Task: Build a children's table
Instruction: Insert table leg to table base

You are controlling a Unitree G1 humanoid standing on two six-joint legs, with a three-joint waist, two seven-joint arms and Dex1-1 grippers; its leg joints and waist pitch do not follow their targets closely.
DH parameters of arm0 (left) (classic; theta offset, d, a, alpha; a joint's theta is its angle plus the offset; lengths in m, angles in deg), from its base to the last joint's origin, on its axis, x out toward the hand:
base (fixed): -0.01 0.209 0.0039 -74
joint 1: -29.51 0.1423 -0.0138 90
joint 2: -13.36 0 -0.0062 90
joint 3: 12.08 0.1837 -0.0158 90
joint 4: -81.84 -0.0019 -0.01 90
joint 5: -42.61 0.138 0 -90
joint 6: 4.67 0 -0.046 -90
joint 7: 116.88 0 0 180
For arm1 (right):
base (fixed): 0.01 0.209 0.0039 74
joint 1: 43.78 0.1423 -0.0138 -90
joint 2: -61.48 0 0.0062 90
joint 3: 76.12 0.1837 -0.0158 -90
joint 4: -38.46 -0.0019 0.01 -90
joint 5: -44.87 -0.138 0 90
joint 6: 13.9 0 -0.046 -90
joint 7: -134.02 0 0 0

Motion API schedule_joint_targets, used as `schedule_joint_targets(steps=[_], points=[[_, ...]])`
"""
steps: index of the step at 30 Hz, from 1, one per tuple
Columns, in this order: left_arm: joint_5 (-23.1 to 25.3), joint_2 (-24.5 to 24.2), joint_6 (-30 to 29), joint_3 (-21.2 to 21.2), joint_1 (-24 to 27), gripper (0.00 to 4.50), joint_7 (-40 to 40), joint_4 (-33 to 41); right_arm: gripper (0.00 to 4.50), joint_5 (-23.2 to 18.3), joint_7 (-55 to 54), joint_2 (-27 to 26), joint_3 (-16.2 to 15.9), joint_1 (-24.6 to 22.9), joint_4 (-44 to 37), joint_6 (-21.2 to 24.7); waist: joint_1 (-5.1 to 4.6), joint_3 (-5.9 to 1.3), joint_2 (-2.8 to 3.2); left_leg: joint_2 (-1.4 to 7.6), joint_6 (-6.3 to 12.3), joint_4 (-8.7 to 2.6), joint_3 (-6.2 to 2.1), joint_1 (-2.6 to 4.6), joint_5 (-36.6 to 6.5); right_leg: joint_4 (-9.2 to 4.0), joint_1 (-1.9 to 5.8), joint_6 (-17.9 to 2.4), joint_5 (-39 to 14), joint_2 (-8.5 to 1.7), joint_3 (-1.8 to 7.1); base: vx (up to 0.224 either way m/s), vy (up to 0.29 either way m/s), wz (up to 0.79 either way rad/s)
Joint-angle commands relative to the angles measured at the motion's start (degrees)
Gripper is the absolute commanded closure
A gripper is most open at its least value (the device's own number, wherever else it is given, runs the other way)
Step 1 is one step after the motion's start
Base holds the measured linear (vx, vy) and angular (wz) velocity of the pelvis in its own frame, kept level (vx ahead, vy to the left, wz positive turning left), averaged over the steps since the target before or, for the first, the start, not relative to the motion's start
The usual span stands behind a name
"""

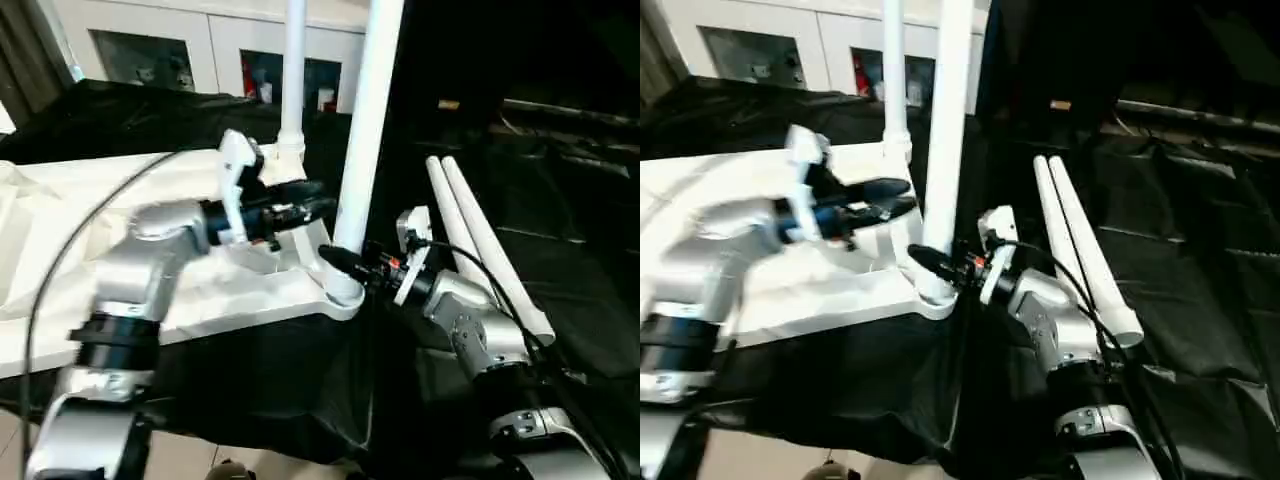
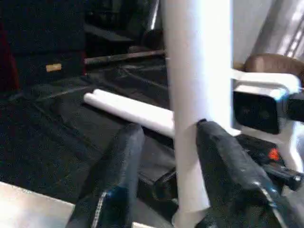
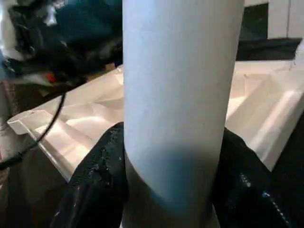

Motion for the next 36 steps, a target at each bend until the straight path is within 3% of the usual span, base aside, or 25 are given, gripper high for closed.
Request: schedule_joint_targets(steps=[1,5,8,9,12,17,23,24,27,29,34,36], points=[[0.7,0.8,0.3,0.5,-1.5,2.03,-1.3,-0.6,2.59,0.0,-0.2,0.2,-0.3,0.6,-1.9,0.4,-0.11,-3.89,0.7,1.27,1.97,-3.47,-0.02,0.21,-6.7,-3.47,3.47,-12.0,-4.9,-4.15,2.91,0.0,0.0,0.0],[-0.1,2.7,0.9,0.1,-2.8,1.69,-2.5,-2.2,2.59,0.2,-0.4,0.4,-0.8,0.5,-2.7,0.5,-0.11,-3.87,0.66,1.2,1.88,-3.42,0.02,0.2,-7.5,-3.63,3.63,-12.2,-5.7,-4.17,2.9,0.0,0.0,0.0],[-5.2,4.6,-1.5,-1.3,-2.5,1.43,0.4,0.9,2.59,0.5,-0.6,0.5,-1.1,0.3,-2.8,1.0,0.02,-3.93,0.6,1.22,1.9,-3.38,0.01,0.16,-6.9,-3.41,3.69,-12.8,-4.9,-4.24,2.92,0.0,0.0,0.0],[-8.8,5.0,-4.3,-1.4,-1.7,1.34,3.0,3.7,2.59,0.7,-0.8,0.5,-1.1,0.3,-2.6,1.2,0.08,-3.97,0.65,1.29,1.84,-3.34,0.03,0.22,-6.6,-3.25,3.67,-13.5,-4.0,-4.29,2.91,0.0,0.0,0.0],[-13.3,4.3,-9.4,-0.7,-0.4,1.21,6.6,7.5,2.59,0.7,-0.9,0.6,-1.2,0.6,-2.4,1.3,0.04,-3.9,0.72,1.32,2.14,-3.32,0.05,0.19,-6.7,-3.08,3.65,-14.4,-3.0,-4.19,2.85,0.0,0.0,0.0],[-11.1,3.5,-8.5,0.8,-0.1,0.68,7.6,6.0,2.59,0.5,-0.9,0.7,-1.2,0.9,-2.6,1.6,-0.24,-3.64,0.87,1.29,1.55,-3.56,-0.04,0.39,-9.0,-3.82,3.52,-12.4,-8.1,-4.01,2.84,0.0,0.0,0.0],[-5.9,4.6,-3.4,0.2,-2.5,0.35,0.6,0.0,2.59,0.8,0.0,1.1,-2.2,0.5,-3.7,2.0,-0.24,-3.97,0.77,1.23,1.66,-3.35,-0.11,0.24,-7.3,-3.49,3.8,-11.9,-5.4,-4.1,2.88,0.0,0.0,0.0],[-4.5,4.9,-1.6,0.0,-3.5,0.02,-1.9,-2.0,2.59,1.0,0.1,1.3,-2.5,0.4,-3.9,1.9,-0.31,-3.93,0.79,1.18,1.89,-3.29,-0.05,0.19,-7.1,-3.51,3.71,-12.2,-4.4,-3.9,2.85,0.0,0.0,0.0],[-3.5,5.4,-0.3,-1.2,-5.5,0.0,-5.7,-5.3,2.59,1.2,0.2,1.5,-2.9,0.2,-4.3,1.7,-0.1,-4.09,0.71,1.19,2.2,-3.18,-0.12,0.21,-6.3,-3.3,3.92,-12.4,-3.2,-4.11,2.82,0.0,0.0,0.0],[-3.6,5.5,-0.2,-1.6,-5.9,0.0,-5.8,-5.9,2.59,1.2,0.1,1.5,-2.9,0.1,-4.3,1.8,-0.06,-4.07,0.62,1.13,2.39,-3.15,-0.08,0.17,-6.1,-3.28,3.92,-12.7,-2.9,-4.09,2.81,0.0,0.0,0.0],[-9.7,6.6,-4.5,-2.3,-4.9,0.0,0.0,-1.6,2.59,1.3,0.0,1.9,-3.2,0.0,-4.4,1.7,-0.12,-4.08,0.81,1.11,2.51,-3.06,-0.07,0.14,-6.2,-3.17,3.99,-14.1,-2.2,-4.18,2.76,0.0,0.0,0.0],[-10.5,6.5,-5.4,-1.6,-4.5,0.29,1.0,-0.9,2.59,1.4,0.1,2.1,-3.4,-0.2,-4.4,1.7,-0.18,-4.02,0.85,1.25,2.42,-3.11,-0.05,0.22,-6.7,-3.19,3.89,-14.3,-2.7,-4.13,2.78,0.0,0.0,0.0]])
